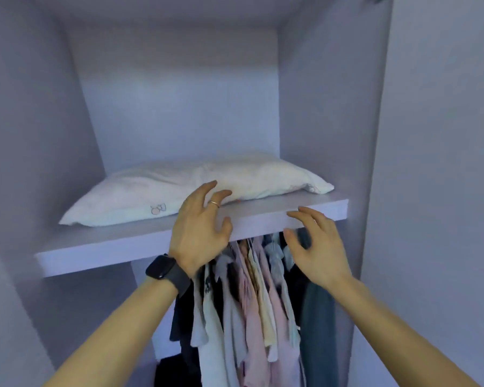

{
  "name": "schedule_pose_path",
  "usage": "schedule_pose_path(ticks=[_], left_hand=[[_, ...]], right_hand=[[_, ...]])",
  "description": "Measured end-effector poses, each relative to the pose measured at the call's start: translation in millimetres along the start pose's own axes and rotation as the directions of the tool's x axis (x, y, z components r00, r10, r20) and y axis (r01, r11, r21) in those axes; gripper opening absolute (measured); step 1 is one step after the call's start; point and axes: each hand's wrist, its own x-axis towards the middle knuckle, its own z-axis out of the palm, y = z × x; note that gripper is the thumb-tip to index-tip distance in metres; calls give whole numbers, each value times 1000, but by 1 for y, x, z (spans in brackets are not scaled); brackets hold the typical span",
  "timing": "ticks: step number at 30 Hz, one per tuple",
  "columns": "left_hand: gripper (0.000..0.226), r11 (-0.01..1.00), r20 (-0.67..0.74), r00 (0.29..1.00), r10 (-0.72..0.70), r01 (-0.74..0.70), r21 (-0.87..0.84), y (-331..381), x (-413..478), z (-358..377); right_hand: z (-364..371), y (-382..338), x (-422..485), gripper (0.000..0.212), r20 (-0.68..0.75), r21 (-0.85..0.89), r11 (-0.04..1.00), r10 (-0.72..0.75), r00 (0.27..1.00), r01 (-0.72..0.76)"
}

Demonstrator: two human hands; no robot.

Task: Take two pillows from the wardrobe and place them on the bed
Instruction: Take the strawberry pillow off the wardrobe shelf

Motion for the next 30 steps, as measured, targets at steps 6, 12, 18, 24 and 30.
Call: schedule_pose_path(ticks=[6, 12, 18, 24, 30], left_hand=[[79, 909, 185, 971, -152, 64, 411, -81, 93, 1], [86, 824, 309, 866, -394, 183, 537, -138, 97, 36], [65, 791, 275, 874, -400, 177, 586, -139, 97, 52], [64, 775, 257, 826, -501, 297, 558, -113, 97, 41], [56, 783, 140, 790, -597, 537, 314, -83, 74, 24]], right_hand=[[34, 3, 145, 72, 207, -260, 965, 22, 978, 33], [68, 36, 215, 97, 428, -528, 848, 226, 875, 39], [92, 66, 217, 69, 375, -371, 927, 211, 903, -63], [80, 52, 211, 52, 405, -347, 938, 135, 904, 15], [32, 30, 147, 47, 352, -219, 963, -72, 933, 157]])
